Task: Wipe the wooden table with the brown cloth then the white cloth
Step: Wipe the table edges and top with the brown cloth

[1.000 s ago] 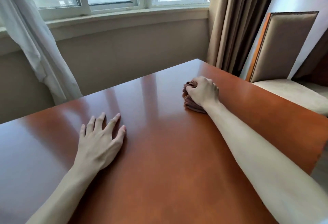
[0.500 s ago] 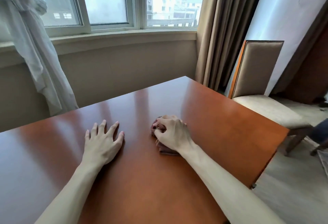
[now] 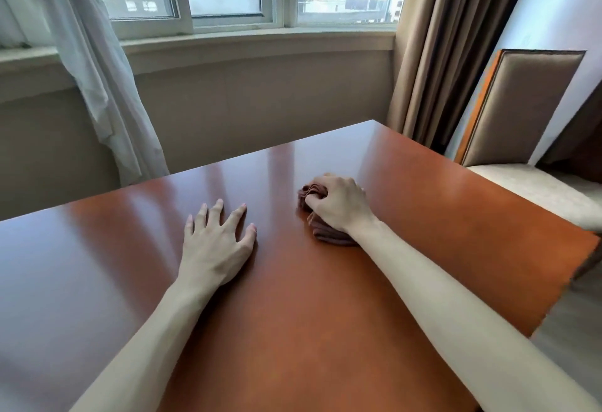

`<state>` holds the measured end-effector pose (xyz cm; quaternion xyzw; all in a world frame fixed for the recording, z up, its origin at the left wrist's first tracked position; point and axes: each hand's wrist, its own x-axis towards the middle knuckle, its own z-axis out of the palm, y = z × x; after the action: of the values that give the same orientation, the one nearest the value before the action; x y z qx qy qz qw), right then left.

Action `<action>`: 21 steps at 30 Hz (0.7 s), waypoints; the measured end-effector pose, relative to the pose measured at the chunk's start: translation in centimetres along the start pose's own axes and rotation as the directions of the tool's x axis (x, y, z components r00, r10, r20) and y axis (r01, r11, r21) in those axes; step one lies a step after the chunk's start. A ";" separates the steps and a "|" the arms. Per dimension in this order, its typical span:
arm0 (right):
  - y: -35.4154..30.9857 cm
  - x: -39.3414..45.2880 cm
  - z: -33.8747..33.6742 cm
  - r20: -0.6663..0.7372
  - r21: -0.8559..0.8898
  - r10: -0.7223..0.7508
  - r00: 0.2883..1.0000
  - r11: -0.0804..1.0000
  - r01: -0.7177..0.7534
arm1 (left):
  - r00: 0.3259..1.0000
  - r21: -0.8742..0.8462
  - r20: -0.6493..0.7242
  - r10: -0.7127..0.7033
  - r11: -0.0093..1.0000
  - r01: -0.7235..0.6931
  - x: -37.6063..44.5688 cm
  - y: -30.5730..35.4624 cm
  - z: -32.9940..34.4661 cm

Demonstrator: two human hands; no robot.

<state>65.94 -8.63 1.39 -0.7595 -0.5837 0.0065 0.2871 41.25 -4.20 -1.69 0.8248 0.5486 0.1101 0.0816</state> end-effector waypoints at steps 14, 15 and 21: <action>-3.5 22.3 11.7 -0.114 -0.081 0.118 0.986 0.989 -0.127 | 0.999 0.033 -0.037 -0.028 0.999 0.030 0.5 0.2 0.5; -3.9 21.1 11.6 -0.106 -0.056 0.080 0.991 0.995 -0.086 | 0.999 0.031 -0.030 -0.031 0.999 0.032 0.5 0.2 0.4; -6.5 9.0 8.4 0.062 0.157 -0.139 0.988 0.979 0.128 | 0.999 -0.071 -0.004 -0.051 0.996 0.051 0.6 0.1 0.0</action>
<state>60.16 3.94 0.19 -0.6936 -0.6414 0.0595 0.3226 41.60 -3.67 -1.64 0.8068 0.5654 0.1298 0.1122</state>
